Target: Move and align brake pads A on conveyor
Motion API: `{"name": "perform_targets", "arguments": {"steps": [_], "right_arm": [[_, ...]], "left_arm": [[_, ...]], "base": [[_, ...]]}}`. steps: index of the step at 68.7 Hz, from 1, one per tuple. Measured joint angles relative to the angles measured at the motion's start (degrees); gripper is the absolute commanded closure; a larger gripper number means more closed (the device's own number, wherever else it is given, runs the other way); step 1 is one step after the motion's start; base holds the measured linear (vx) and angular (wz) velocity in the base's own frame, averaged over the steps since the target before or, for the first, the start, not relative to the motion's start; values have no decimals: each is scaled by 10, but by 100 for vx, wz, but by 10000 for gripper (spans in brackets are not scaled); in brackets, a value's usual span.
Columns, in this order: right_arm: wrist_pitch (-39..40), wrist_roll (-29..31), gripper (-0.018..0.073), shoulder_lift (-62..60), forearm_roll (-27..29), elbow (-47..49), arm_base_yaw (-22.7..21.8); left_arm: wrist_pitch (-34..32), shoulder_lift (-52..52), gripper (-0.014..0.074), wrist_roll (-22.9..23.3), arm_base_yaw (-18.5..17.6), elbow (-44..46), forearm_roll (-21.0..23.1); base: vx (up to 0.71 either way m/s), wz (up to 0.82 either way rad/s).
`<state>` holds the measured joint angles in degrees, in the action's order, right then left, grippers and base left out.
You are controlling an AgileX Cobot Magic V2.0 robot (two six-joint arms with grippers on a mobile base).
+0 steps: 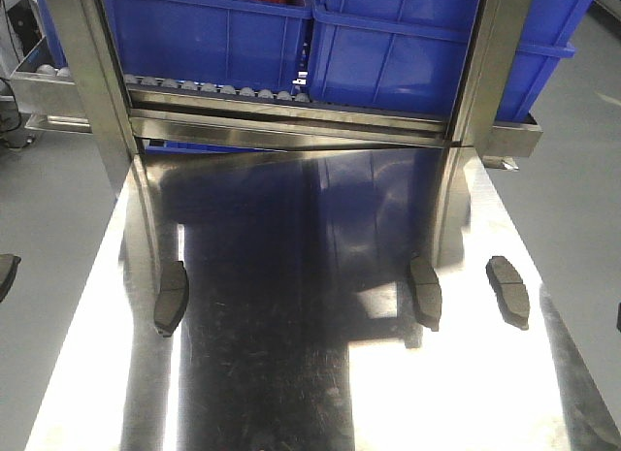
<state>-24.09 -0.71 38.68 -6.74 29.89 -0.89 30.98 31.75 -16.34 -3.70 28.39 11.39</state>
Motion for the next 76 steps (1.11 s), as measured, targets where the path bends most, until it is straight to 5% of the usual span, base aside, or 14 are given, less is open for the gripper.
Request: {"name": "perform_targets", "arguments": {"steps": [10, 27, 46, 76], "right_arm": [[5, 0, -172, 15, 0, 1, 0], [36, 0, -127, 64, 24, 14, 0], [-80, 0, -39, 264, 48, 142, 0], [-154, 39, -35, 584, 94, 333, 0]], "left_arm": [[0, 0, 487, 0, 0, 0, 0], [0, 0, 488, 0, 0, 0, 0], [0, 0, 487, 0, 0, 0, 0], [0, 0, 487, 0, 0, 0, 0]], "base": [[0, 0], [0, 0], [0, 0], [0, 0]]}}
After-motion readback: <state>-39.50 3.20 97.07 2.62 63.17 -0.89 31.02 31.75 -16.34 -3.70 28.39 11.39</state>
